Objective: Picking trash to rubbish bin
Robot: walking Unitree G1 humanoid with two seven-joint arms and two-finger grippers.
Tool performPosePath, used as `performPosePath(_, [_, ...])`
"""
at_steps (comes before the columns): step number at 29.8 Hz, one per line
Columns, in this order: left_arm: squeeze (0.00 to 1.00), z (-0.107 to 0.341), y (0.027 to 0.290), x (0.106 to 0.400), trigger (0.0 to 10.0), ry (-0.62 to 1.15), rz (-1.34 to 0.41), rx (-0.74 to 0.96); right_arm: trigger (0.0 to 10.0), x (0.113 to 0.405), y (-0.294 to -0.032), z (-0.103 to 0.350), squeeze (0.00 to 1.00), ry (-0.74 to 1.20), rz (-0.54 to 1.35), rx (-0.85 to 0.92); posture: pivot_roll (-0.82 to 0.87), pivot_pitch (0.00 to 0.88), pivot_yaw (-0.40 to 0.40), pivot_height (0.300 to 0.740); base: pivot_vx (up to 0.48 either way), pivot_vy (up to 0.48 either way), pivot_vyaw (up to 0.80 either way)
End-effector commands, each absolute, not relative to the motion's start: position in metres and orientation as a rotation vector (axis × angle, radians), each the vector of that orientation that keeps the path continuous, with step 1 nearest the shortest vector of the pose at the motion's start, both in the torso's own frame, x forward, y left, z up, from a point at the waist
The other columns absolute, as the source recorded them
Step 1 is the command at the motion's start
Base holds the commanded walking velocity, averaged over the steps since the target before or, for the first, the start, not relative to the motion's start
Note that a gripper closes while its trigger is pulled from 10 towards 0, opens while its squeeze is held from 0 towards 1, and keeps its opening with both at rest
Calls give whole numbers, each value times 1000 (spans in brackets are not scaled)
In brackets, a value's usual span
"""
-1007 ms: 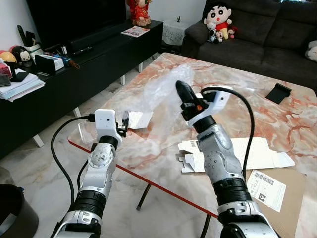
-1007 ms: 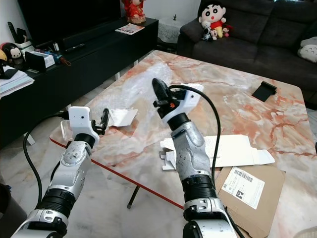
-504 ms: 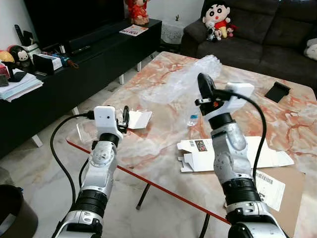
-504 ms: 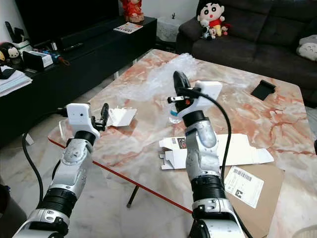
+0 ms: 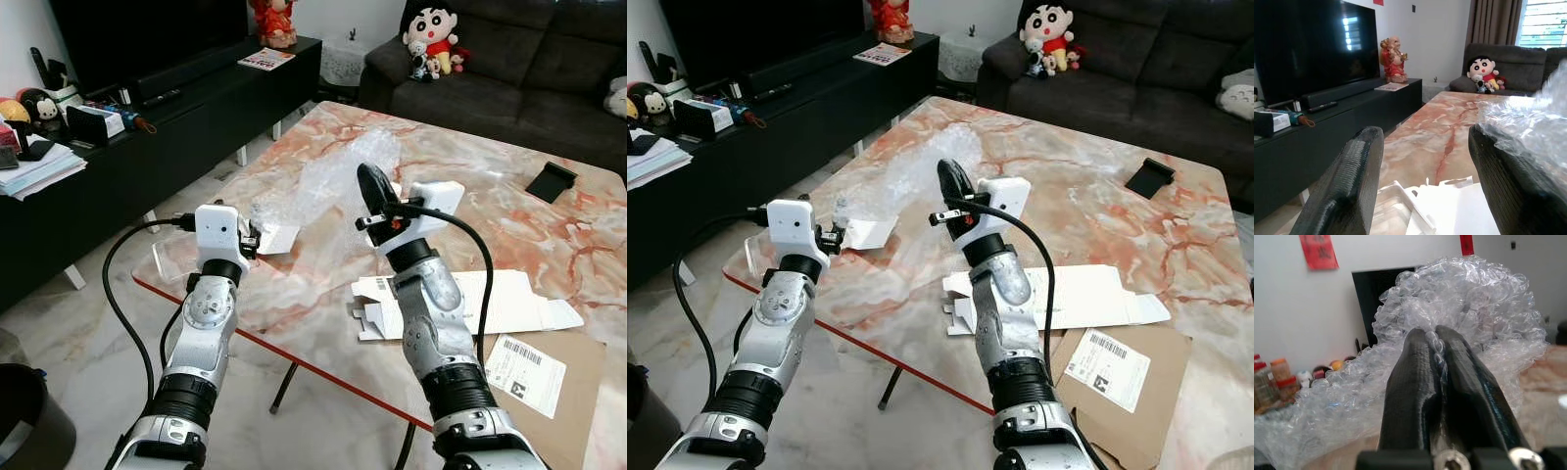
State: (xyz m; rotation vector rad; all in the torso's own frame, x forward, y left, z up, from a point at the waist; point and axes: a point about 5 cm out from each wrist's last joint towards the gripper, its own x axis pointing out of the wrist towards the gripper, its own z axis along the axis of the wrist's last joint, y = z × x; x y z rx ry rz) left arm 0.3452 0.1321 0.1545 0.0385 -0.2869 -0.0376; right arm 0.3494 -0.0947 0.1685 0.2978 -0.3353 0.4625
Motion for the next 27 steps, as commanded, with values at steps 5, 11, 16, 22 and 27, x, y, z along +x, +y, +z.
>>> performPosePath(5, [0, 155, 136, 343, 10000, -297, -12, 46, 10000, 351, -99, 165, 0, -324, 433, 272, 2, 0, -80, 740, 0, 0, 0])
performPosePath(11, [0, 154, 136, 343, 10000, -297, -5, 45, 10000, 352, -100, 161, 0, -309, 426, 255, 0, 0, -83, 740, 0, 0, 0])
performPosePath(16, [0, 154, 136, 343, 10000, -297, -4, 43, 10000, 352, -100, 159, 0, -306, 427, 251, 0, 0, -83, 740, 0, 0, 0])
performPosePath(22, [0, 154, 136, 343, 10000, -293, -4, 46, 10000, 352, -97, 156, 0, -295, 436, 245, 0, 0, -83, 740, -248, 0, 0])
performPosePath(27, [0, 154, 136, 343, 10000, -293, -5, 46, 10000, 352, -96, 155, 0, -289, 437, 249, 1, 0, -84, 740, -299, 0, 0])
